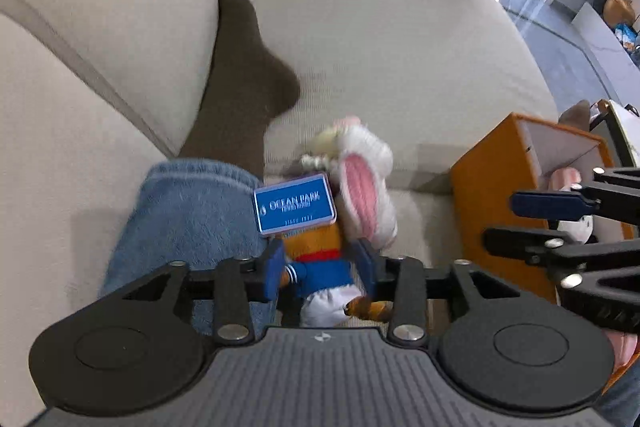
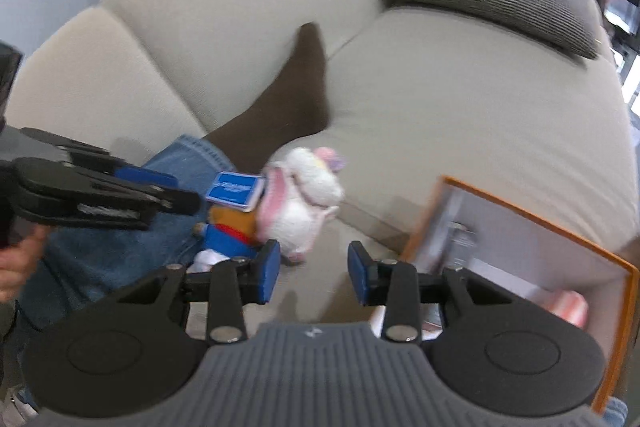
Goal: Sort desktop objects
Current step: 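Grasp the bear keychain with the left tool while the right grasps the white bunny plush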
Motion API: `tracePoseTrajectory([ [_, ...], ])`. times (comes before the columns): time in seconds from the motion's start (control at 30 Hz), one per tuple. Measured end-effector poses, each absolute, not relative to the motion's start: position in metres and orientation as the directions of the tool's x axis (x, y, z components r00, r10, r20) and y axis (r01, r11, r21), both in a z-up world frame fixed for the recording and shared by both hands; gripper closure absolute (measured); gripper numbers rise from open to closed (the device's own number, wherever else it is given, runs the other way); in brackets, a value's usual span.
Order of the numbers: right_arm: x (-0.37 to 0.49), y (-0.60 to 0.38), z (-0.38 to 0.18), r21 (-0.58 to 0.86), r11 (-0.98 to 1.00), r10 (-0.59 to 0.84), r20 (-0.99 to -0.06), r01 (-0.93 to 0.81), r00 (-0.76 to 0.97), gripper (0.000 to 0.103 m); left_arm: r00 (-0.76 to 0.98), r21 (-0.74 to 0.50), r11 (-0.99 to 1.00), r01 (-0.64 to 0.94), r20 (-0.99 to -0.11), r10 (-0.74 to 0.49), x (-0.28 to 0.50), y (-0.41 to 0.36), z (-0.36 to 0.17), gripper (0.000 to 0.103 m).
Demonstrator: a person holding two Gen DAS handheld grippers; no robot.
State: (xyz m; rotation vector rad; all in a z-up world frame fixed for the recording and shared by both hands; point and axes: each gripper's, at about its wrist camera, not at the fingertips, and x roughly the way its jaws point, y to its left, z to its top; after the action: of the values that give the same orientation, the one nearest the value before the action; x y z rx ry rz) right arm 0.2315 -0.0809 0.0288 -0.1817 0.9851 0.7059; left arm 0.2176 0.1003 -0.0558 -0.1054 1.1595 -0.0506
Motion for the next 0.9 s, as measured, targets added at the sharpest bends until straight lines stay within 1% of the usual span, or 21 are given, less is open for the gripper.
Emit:
tracePoseTrajectory([
  [0.17, 0.234, -0.046, 0.011, 0.093, 0.736, 0.422, -0.838, -0.670, 0.347, 0.064, 0.336, -0.132, 0.990, -0.052, -0.936, -0.107, 0.220, 0.104, -0.077, 0.055],
  [0.33, 0.242, -0.033, 0.000, 0.074, 0.722, 0.406, -0.851, -0.688, 0.334, 0.064, 0.288, -0.141, 0.987, -0.076, -0.951, -0.114, 0.225, 0.106, -0.095, 0.055],
  [0.57, 0.249, -0.029, -0.005, 0.043, 0.708, 0.384, -0.861, -0.705, 0.333, 0.063, 0.260, -0.163, 0.979, -0.124, -0.957, -0.127, 0.233, 0.110, -0.112, 0.049],
  [0.67, 0.251, -0.030, -0.007, 0.027, 0.708, 0.372, -0.864, -0.706, 0.339, 0.063, 0.256, -0.159, 0.978, -0.136, -0.959, -0.120, 0.235, 0.109, -0.116, 0.048],
  [0.73, 0.252, -0.032, -0.008, 0.028, 0.709, 0.371, -0.865, -0.705, 0.338, 0.063, 0.253, -0.161, 0.976, -0.143, -0.960, -0.121, 0.237, 0.109, -0.119, 0.045],
  [0.9, 0.248, -0.036, -0.008, 0.024, 0.706, 0.369, -0.866, -0.707, 0.339, 0.063, 0.259, -0.111, 0.988, -0.112, -0.963, -0.079, 0.239, 0.100, -0.125, 0.047],
])
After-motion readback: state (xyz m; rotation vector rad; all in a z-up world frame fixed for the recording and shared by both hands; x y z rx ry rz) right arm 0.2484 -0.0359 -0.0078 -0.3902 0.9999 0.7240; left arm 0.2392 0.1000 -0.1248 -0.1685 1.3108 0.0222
